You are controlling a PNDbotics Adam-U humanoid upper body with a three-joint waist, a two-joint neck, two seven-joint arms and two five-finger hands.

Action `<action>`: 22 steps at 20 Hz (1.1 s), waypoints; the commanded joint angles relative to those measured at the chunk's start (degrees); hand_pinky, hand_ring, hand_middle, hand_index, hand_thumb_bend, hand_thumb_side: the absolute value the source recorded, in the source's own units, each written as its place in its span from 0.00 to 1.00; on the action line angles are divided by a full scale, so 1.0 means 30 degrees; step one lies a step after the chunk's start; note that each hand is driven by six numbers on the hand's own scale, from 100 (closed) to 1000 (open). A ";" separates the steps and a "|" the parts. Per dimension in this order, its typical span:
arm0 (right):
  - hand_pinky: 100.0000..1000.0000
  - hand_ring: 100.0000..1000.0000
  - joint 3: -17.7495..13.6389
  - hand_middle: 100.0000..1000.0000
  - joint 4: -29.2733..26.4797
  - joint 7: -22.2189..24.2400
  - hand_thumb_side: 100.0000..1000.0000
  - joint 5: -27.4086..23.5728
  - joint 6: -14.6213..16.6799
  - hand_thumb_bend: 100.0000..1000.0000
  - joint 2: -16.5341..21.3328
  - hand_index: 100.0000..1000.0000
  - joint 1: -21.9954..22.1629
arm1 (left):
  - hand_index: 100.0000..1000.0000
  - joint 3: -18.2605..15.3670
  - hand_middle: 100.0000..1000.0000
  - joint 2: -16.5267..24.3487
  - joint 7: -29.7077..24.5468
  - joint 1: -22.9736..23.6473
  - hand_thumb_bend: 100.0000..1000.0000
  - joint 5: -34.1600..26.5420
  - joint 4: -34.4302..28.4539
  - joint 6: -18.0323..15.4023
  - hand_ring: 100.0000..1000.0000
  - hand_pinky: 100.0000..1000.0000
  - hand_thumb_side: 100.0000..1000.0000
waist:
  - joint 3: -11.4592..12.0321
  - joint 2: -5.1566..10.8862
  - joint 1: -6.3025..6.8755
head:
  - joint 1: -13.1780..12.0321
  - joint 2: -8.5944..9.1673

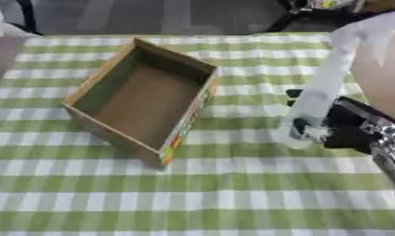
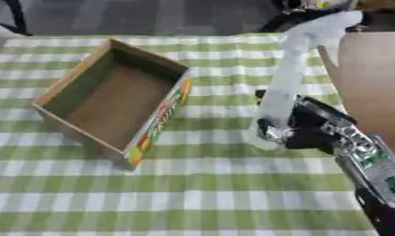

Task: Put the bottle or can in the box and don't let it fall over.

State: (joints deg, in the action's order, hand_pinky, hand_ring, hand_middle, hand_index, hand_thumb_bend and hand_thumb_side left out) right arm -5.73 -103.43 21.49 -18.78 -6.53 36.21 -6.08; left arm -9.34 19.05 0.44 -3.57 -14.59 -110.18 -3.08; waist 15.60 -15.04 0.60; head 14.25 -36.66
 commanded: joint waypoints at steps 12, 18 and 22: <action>0.96 1.00 -0.0801 1.00 -0.1147 0.0427 0.00 -0.3040 0.0042 0.00 0.1397 0.22 -0.0926 | 0.83 -0.0122 0.91 0.0317 -0.0070 -0.0039 0.02 0.0064 -0.0267 -0.0024 0.73 0.90 0.82 | 0.0024 0.0411 -0.0069 | -0.0073 0.0286; 0.97 1.00 -0.0767 1.00 -0.1270 0.0764 0.00 -0.4056 -0.0001 0.00 0.1839 0.23 -0.1616 | 0.83 -0.0109 0.91 0.0332 -0.0096 -0.0050 0.02 0.0052 -0.0267 -0.0010 0.73 0.90 0.82 | 0.0074 0.0452 -0.0112 | -0.0077 0.0352; 0.96 1.00 -0.0694 1.00 -0.1168 0.0836 0.00 -0.4788 -0.0076 0.00 0.2211 0.23 -0.2257 | 0.83 -0.0095 0.91 0.0336 -0.0123 -0.0061 0.02 0.0048 -0.0266 0.0007 0.73 0.91 0.82 | 0.0125 0.0487 -0.0153 | -0.0075 0.0345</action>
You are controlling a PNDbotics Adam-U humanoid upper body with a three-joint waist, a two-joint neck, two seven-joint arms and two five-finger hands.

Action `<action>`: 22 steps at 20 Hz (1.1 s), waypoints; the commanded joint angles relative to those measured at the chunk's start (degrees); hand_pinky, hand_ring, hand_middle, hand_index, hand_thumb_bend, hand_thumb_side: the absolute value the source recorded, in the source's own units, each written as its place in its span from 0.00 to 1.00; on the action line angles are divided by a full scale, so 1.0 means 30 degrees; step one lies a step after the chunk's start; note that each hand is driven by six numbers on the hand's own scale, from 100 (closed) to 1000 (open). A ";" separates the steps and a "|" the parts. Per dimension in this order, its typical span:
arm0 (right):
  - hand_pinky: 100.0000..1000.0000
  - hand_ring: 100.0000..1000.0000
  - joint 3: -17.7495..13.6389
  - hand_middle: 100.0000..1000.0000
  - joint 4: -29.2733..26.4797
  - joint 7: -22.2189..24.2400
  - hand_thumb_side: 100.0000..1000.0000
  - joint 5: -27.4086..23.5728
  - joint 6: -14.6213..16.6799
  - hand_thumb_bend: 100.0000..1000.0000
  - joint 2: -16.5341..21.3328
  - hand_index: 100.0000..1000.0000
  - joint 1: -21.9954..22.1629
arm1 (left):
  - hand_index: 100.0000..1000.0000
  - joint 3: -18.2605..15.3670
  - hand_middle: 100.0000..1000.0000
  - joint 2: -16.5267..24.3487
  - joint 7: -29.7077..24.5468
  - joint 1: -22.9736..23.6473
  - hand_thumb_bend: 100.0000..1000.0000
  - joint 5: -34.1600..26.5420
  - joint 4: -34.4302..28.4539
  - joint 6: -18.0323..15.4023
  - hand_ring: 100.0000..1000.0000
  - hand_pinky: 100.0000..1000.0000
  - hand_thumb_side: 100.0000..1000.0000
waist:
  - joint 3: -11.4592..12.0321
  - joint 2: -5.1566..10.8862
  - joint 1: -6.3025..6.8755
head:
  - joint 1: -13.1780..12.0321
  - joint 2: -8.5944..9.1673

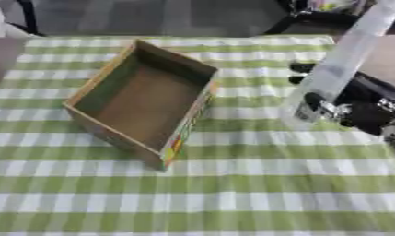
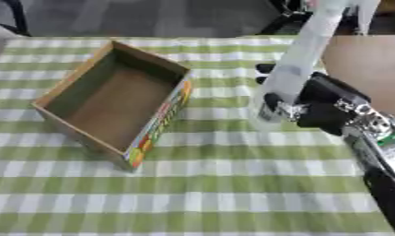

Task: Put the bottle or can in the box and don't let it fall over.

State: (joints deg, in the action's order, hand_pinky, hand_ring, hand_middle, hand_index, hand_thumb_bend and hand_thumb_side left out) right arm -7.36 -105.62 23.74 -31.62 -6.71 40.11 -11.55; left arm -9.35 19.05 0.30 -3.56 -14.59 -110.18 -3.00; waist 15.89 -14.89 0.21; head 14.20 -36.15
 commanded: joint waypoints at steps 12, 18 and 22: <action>0.95 1.00 0.0229 1.00 -0.0063 0.0747 0.00 -0.2151 -0.0241 0.00 0.1891 0.24 -0.2119 | 0.83 -0.0052 0.91 0.0418 -0.0138 -0.0111 0.02 0.0023 -0.0278 0.0015 0.73 0.91 0.82 | 0.0207 0.0534 -0.0179 | -0.0055 0.0117; 0.95 1.00 0.0573 1.00 0.0349 0.0783 0.00 -0.2485 -0.0519 0.00 0.1957 0.24 -0.3335 | 0.83 -0.0004 0.91 0.0491 -0.0187 -0.0115 0.02 0.0011 -0.0274 0.0025 0.73 0.91 0.82 | 0.0309 0.0617 -0.0236 | 0.0937 0.0377; 0.94 1.00 0.1344 1.00 0.0854 0.0659 0.00 -0.2391 -0.0907 0.00 0.1710 0.24 -0.4977 | 0.83 0.0051 0.91 0.0519 -0.0256 -0.0143 0.02 -0.0022 -0.0269 0.0027 0.73 0.91 0.82 | 0.0369 0.0669 -0.0223 | 0.2058 0.0577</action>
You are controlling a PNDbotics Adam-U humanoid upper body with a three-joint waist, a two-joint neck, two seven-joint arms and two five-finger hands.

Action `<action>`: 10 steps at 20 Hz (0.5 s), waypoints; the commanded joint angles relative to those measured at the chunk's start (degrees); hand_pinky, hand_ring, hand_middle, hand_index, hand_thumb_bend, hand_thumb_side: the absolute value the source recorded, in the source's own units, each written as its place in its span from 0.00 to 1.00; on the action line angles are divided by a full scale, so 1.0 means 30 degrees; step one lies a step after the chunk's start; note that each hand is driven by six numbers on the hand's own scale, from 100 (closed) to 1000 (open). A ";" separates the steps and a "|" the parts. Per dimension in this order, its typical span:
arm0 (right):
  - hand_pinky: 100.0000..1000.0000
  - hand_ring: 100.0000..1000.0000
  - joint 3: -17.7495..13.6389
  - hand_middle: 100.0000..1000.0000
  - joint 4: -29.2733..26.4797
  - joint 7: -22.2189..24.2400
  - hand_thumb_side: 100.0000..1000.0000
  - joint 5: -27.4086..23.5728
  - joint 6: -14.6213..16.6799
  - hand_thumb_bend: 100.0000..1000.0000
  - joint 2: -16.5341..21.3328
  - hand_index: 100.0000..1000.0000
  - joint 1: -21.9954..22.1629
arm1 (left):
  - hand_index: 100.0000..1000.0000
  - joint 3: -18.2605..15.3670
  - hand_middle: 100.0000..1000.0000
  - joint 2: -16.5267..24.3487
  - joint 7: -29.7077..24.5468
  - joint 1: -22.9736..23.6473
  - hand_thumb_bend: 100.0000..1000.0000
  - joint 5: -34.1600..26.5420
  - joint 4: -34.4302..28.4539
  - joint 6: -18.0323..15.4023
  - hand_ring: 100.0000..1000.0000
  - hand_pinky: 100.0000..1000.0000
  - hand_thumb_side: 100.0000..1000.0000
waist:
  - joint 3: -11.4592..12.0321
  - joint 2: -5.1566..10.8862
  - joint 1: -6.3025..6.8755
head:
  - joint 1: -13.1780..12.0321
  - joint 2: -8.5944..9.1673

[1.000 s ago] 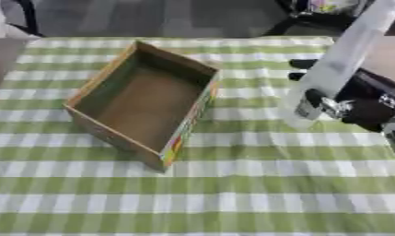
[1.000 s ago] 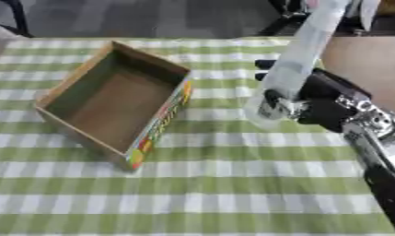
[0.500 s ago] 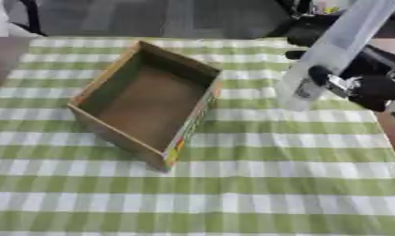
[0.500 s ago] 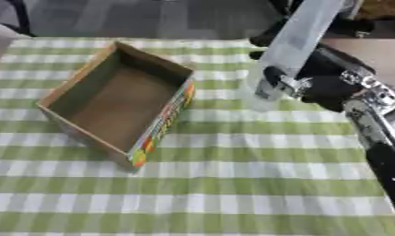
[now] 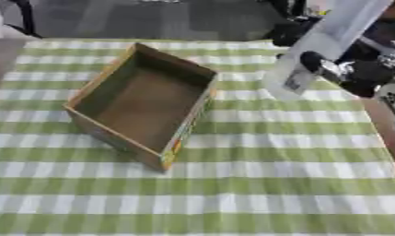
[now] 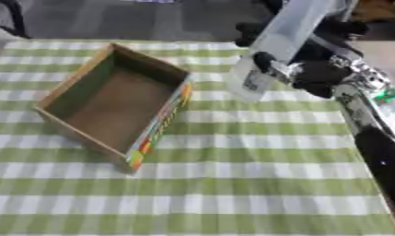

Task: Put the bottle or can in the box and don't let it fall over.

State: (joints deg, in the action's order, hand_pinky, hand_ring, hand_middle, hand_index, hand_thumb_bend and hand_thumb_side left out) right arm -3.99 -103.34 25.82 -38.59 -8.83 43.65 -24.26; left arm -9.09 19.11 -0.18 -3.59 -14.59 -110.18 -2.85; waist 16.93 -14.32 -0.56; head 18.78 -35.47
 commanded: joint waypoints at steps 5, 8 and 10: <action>0.94 1.00 0.1318 1.00 0.0604 0.0423 0.00 0.0355 -0.0618 0.00 0.0205 0.24 -0.2354 | 0.83 0.0006 0.91 0.0519 -0.0151 -0.0124 0.02 -0.0040 -0.0253 -0.0026 0.73 0.91 0.82 | 0.0098 0.0524 0.0038 | 0.0838 0.0449; 0.94 1.00 0.1878 1.00 0.0918 0.0819 0.00 0.0559 -0.0865 0.00 -0.0102 0.24 -0.3077 | 0.83 0.0026 0.91 0.0509 -0.0190 -0.0134 0.02 -0.0041 -0.0242 -0.0014 0.73 0.91 0.82 | 0.0153 0.0533 0.0022 | 0.0812 0.0483; 0.94 1.00 0.2157 1.00 0.1060 0.1075 0.00 0.0671 -0.0963 0.00 -0.0295 0.23 -0.3467 | 0.83 0.0031 0.91 0.0513 -0.0206 -0.0138 0.02 -0.0039 -0.0239 -0.0014 0.73 0.91 0.82 | 0.0190 0.0526 0.0009 | 0.0779 0.0503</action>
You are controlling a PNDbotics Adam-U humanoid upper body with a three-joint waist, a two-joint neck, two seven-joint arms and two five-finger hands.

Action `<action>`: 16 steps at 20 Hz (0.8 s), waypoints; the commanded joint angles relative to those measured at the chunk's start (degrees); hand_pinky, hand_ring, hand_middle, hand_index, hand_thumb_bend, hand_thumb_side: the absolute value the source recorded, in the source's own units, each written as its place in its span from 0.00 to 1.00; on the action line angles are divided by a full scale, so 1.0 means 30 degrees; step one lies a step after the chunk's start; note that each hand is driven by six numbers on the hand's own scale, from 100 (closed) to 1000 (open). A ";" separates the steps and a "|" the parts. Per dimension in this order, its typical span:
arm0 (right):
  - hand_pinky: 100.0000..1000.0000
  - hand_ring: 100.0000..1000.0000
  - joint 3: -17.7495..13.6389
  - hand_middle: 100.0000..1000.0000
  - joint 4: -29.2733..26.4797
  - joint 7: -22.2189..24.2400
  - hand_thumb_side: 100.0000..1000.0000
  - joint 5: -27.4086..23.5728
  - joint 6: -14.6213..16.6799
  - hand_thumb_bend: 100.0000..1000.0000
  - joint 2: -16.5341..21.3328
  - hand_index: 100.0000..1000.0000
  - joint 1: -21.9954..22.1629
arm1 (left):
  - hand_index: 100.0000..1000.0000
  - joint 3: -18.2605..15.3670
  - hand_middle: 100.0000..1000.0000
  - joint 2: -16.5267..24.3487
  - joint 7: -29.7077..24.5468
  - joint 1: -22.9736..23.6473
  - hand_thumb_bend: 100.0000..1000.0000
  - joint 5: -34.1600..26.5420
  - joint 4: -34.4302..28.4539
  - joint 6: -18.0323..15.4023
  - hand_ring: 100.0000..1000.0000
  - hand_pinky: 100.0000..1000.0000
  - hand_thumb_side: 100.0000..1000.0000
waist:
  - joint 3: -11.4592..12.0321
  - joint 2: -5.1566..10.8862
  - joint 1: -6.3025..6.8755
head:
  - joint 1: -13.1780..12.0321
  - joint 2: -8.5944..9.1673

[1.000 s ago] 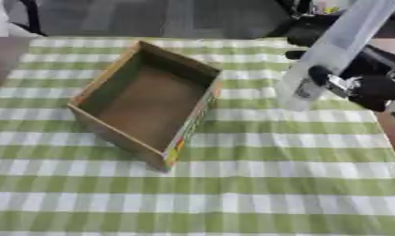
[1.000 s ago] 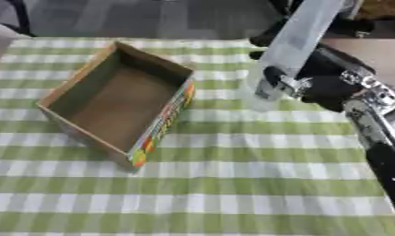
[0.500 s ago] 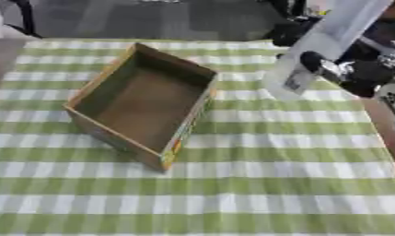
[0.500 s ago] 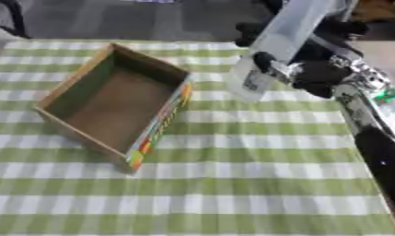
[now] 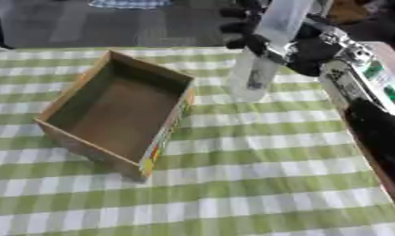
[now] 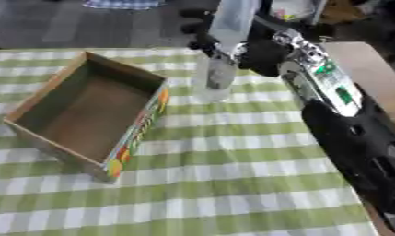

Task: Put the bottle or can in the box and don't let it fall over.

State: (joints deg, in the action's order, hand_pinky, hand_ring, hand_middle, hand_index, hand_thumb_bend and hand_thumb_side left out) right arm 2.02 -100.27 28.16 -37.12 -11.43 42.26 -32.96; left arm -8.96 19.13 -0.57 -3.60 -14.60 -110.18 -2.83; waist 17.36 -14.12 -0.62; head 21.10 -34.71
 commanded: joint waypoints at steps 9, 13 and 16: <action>0.94 1.00 0.0831 1.00 0.0207 0.1097 0.00 0.0065 -0.0315 0.00 -0.0647 0.22 -0.2069 | 0.83 0.0024 0.91 0.0531 -0.0168 -0.0139 0.02 -0.0011 -0.0231 0.0003 0.74 0.91 0.82 | 0.0095 0.0447 0.0001 | -0.0024 0.0322; 0.95 1.00 0.1068 1.00 0.0287 0.1267 0.00 0.0139 -0.0426 0.00 -0.0918 0.22 -0.2583 | 0.83 0.0032 0.91 0.0548 -0.0179 -0.0136 0.02 -0.0005 -0.0232 -0.0005 0.74 0.91 0.82 | 0.0130 0.0420 0.0004 | -0.0061 0.0361; 0.94 1.00 0.1237 1.00 0.0461 0.1248 0.00 0.0114 -0.0512 0.00 -0.1119 0.22 -0.3021 | 0.83 0.0043 0.91 0.0558 -0.0191 -0.0157 0.02 -0.0005 -0.0237 -0.0011 0.74 0.91 0.82 | 0.0160 0.0396 0.0008 | -0.0071 0.0421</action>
State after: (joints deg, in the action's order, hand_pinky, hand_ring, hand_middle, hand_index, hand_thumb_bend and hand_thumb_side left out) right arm 6.06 -98.68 31.78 -36.60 -12.95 38.28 -40.76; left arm -8.67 19.15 -0.97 -3.62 -14.60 -110.18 -2.74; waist 17.73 -14.12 -0.79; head 20.99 -34.29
